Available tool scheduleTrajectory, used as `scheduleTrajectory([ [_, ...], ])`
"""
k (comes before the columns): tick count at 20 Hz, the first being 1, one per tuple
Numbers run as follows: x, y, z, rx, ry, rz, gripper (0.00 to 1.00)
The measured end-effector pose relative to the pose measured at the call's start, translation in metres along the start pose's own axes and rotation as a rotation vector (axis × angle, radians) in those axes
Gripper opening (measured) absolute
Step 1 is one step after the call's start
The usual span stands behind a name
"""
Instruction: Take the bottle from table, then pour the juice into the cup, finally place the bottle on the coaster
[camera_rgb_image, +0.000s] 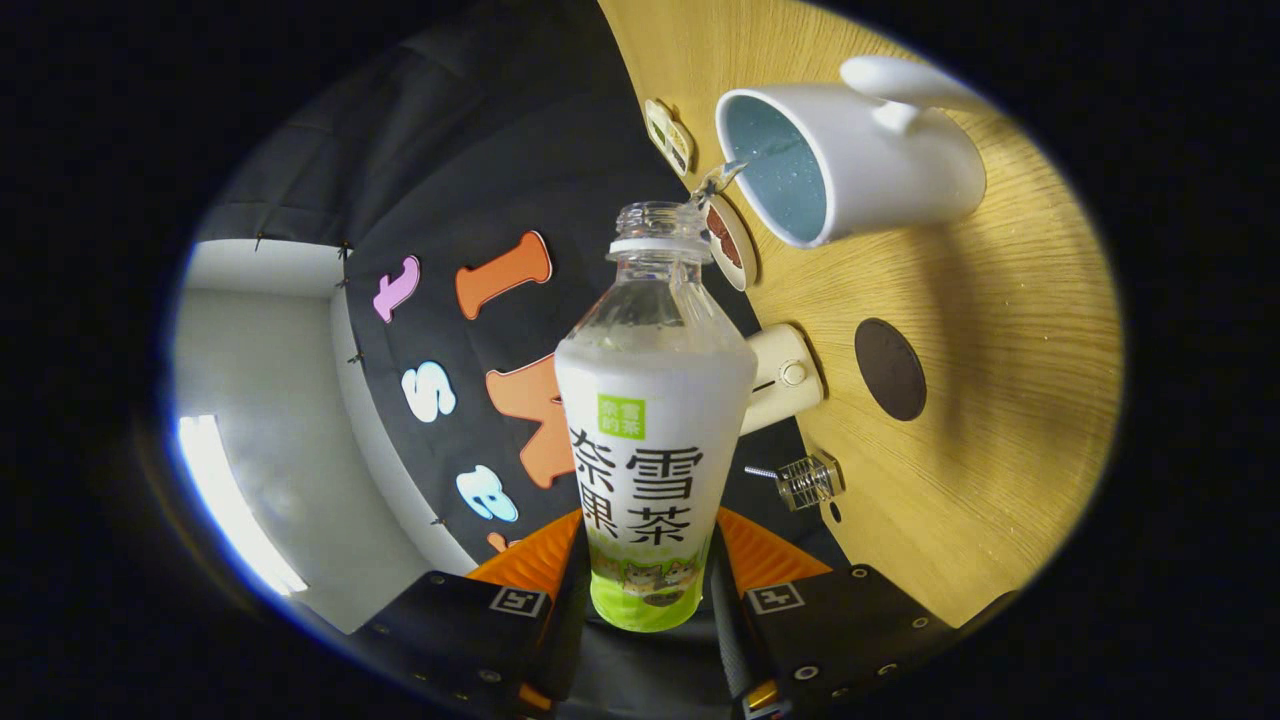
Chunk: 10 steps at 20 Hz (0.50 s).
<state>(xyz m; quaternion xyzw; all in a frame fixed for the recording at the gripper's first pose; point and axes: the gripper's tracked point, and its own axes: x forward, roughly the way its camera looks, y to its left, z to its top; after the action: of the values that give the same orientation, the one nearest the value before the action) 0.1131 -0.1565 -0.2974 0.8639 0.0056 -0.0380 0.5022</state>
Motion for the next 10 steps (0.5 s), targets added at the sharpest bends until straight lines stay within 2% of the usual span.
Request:
scheduleTrajectory([
  [10,-0.0022,-0.0041,0.0044,0.074,-0.009,-0.021,0.58],
])
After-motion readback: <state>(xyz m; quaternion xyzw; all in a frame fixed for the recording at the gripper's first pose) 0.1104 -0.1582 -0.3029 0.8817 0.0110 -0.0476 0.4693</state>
